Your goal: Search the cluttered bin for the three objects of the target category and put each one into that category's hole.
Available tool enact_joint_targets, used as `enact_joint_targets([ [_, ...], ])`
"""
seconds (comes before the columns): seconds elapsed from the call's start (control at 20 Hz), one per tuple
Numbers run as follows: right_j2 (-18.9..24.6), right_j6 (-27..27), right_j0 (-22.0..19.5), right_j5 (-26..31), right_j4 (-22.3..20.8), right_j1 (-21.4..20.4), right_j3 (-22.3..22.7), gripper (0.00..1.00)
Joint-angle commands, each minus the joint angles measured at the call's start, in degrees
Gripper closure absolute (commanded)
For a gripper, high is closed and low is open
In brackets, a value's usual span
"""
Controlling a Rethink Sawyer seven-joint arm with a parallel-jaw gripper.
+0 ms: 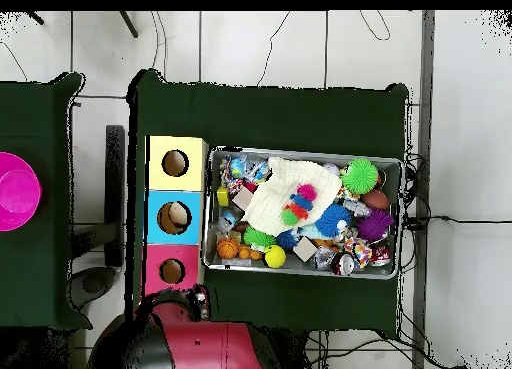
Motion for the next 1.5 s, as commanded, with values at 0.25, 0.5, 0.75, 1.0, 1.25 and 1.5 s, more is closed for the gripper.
enact_joint_targets([
  [0.25, 0.9, 6.2, -2.5, 1.2, -0.9, 2.0, -1.4, 0.0],
  [0.5, 1.8, 5.1, -3.9, 0.4, -1.4, 3.6, -2.4, 0.0],
  [0.75, 2.6, 3.8, -5.5, 0.1, -2.1, 5.4, -4.2, 0.0],
  [1.0, 3.4, 2.7, -6.9, -0.5, -2.5, 7.0, -5.7, 0.0],
  [1.25, 5.3, 0.8, -9.1, -2.4, -2.9, 10.4, -8.1, 0.0],
  [1.5, 5.4, 0.2, -9.6, -1.6, -4.9, 12.8, -12.2, 0.0],
])
